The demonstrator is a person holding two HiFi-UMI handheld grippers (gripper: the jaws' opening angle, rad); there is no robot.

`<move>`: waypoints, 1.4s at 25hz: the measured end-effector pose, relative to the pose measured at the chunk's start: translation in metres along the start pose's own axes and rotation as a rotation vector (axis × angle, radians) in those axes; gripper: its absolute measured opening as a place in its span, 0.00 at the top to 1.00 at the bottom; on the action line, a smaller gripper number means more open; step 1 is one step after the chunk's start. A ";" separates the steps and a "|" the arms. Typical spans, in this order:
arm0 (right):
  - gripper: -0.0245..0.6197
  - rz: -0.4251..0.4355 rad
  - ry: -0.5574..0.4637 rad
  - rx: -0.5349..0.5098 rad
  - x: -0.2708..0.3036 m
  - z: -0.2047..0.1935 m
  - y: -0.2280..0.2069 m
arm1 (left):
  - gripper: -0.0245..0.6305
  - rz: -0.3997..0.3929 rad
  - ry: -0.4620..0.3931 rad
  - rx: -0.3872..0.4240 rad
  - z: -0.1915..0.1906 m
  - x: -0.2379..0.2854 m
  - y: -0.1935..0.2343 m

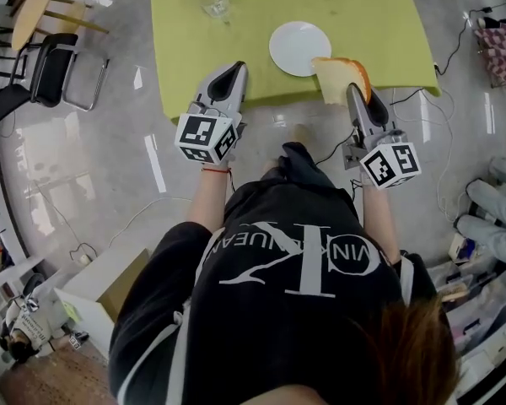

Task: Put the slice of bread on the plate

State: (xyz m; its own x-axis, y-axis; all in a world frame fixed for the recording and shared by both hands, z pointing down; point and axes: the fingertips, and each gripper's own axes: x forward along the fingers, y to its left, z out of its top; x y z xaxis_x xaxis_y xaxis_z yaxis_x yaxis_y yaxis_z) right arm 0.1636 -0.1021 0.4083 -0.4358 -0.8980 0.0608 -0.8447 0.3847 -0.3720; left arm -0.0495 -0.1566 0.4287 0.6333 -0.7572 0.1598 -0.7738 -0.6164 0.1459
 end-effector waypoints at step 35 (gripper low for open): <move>0.81 0.150 0.147 0.542 0.141 -0.036 -0.018 | 0.95 0.093 0.084 -0.096 -0.024 0.042 0.046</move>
State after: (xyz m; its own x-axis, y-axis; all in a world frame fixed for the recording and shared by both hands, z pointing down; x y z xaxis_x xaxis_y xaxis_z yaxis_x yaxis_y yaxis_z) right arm 0.1059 -0.2283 0.4570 -0.6097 -0.7881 0.0848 -0.5081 0.3064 -0.8050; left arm -0.0578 -0.2117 0.4656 0.5605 -0.7870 0.2578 -0.8272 -0.5175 0.2190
